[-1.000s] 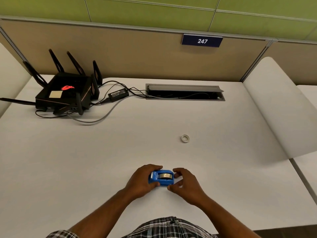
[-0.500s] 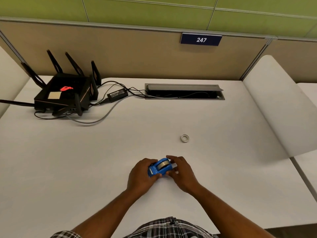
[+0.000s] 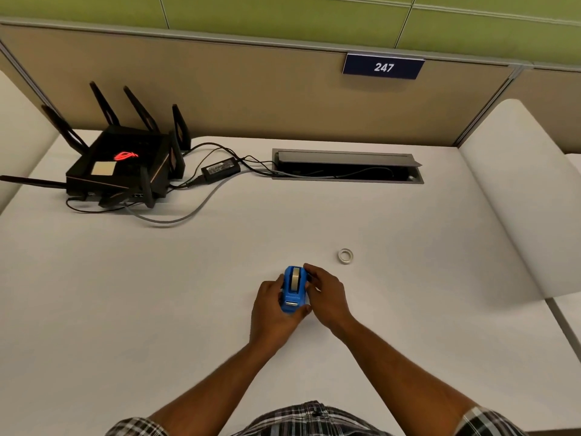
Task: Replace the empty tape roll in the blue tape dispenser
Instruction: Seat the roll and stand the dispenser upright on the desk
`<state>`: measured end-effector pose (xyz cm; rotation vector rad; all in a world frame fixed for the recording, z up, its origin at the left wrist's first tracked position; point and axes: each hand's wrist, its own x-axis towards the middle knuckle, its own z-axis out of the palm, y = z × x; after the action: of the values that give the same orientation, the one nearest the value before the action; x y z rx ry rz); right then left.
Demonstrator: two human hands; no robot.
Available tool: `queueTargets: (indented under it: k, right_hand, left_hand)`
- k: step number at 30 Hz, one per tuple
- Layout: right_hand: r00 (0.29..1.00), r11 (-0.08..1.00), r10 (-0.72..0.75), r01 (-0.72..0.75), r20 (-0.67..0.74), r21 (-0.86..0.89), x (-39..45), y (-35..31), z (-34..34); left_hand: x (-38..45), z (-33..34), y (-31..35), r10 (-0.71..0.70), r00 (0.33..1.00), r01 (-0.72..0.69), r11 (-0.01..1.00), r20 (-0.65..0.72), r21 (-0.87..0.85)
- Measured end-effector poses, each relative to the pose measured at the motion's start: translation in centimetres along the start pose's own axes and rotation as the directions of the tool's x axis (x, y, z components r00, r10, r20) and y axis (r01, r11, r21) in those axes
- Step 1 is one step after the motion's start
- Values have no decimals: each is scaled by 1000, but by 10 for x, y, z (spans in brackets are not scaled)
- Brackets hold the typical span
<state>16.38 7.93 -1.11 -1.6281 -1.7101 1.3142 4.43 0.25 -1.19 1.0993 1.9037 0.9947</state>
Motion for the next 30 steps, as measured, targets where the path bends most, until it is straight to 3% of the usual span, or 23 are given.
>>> queueTargets:
  k: [11,14,19,23,27,30]
  right_hand:
    - [998,999,-14,17,66,-36,15,3,-5]
    - [997,1000,-7,10,82,-29,13,5,-6]
    - [999,1000,22,-21,49,-9,8,2,-4]
    - [997,998,59,-58,-52,25,0,5,-4]
    - [994,994,89,-85,-59,67,-7,8,-5]
    - [995,997,70,-71,-77,-6,-10,11,-7]
  left_hand:
    - [14,1,1,-65,993,80,985,99,-156]
    - [17,-5,1,-68,992,81,988,106,-129]
    - [29,-23,3,172,978,-181,981,120,64]
    - [37,-32,3,333,897,-410,872,291,267]
    - [42,-36,1,367,867,-470,825,336,312]
    - [44,-36,4,363,868,-467,827,339,312]
